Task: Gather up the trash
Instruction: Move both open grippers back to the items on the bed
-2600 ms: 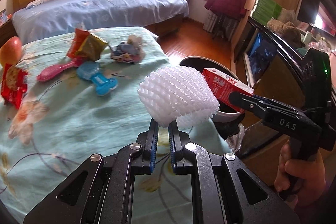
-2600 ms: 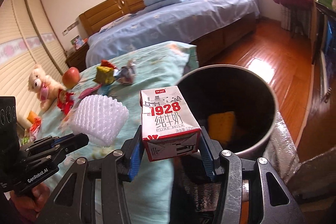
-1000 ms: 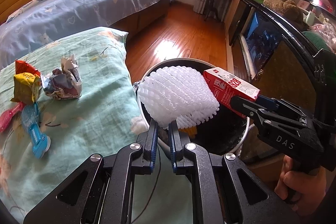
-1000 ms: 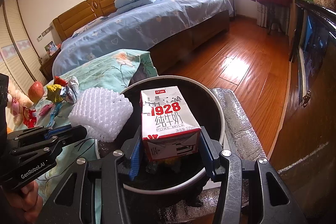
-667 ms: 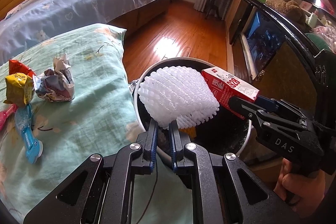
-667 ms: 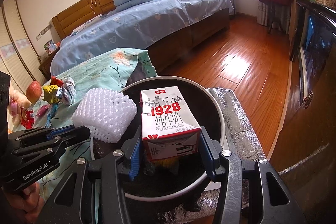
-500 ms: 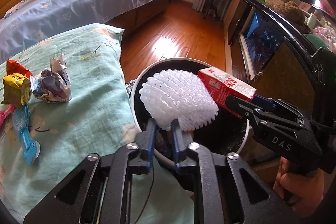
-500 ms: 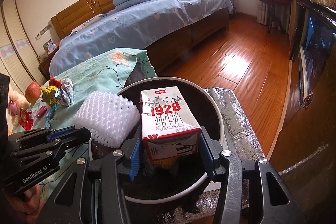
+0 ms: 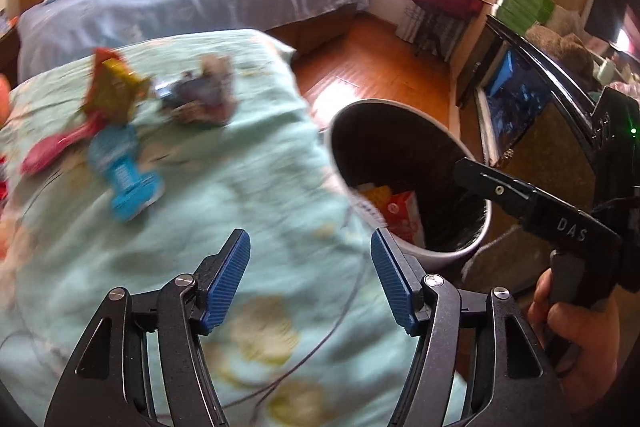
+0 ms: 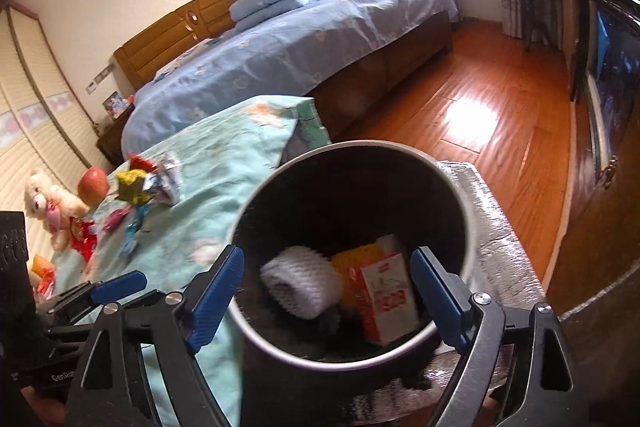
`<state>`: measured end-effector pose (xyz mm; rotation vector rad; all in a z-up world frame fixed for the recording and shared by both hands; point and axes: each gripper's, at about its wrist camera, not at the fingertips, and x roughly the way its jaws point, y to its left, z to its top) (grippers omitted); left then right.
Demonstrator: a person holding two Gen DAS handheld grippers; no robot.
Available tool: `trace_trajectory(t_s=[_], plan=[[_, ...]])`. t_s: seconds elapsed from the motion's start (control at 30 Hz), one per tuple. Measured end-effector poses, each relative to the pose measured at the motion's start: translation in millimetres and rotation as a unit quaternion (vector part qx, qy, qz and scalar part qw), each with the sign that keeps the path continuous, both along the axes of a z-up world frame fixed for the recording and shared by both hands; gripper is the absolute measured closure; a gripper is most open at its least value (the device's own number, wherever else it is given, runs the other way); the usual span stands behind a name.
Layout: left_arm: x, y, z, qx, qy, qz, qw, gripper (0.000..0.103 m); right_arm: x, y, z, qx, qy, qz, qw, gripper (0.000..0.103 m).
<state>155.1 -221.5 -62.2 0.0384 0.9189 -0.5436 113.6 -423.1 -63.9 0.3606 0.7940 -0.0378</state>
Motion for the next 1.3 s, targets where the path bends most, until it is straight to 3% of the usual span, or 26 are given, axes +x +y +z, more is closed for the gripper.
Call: trace_trajectory(t_s=[0.57,1.3], plan=[[-4.5,115.1,-11.4,-0.007,0.002,0.113,0.9936,0.038,16.3,98.4,2.7,-0.005,0.000,0.089,0.996,0.016],[8.5,217.6,-21.8,0.000,0.005,0.214,0.9769,0.038,50.0,185.3,-4.2,-0.019,0.013,0.168,0.985,0.016]])
